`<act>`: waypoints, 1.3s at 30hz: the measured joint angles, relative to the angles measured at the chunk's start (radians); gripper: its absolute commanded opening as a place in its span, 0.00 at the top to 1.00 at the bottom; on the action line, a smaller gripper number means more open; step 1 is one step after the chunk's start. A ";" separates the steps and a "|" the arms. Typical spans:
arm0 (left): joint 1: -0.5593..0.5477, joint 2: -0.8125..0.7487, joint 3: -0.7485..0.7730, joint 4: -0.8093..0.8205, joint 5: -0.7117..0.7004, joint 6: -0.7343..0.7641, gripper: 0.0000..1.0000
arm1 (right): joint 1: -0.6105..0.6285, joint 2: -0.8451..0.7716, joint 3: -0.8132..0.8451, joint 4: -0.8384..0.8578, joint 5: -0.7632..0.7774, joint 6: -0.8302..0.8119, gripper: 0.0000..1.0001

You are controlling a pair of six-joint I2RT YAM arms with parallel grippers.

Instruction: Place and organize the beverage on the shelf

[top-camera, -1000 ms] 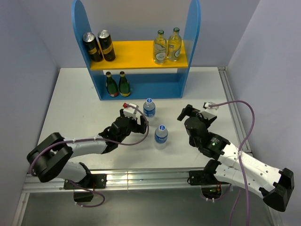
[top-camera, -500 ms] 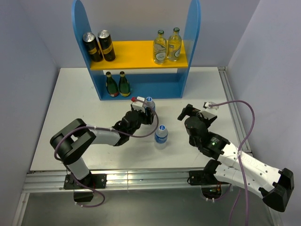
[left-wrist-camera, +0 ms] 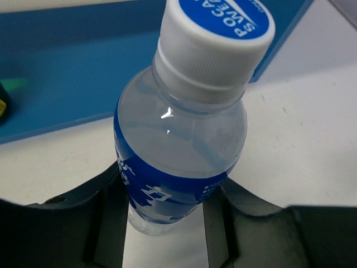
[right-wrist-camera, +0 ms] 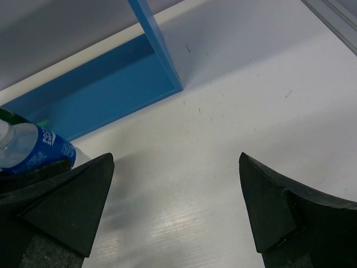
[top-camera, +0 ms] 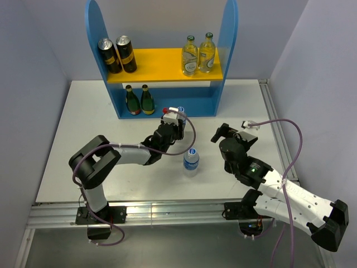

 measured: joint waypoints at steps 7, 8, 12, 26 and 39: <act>0.005 0.060 0.151 -0.084 -0.080 0.076 1.00 | 0.000 0.000 0.000 0.000 -0.001 -0.002 0.00; 0.010 0.065 0.167 -0.085 -0.082 0.080 1.00 | 0.000 0.000 0.000 0.000 -0.001 -0.002 0.00; 0.031 0.087 0.233 -0.086 -0.083 0.093 1.00 | -0.001 0.000 0.000 0.001 -0.003 -0.002 0.00; 0.120 0.272 0.342 0.114 -0.117 0.127 1.00 | -0.018 0.004 -0.001 0.016 -0.011 -0.004 0.00; 0.153 0.399 0.488 0.082 -0.158 0.076 0.35 | -0.030 0.019 -0.002 0.026 -0.030 -0.006 0.00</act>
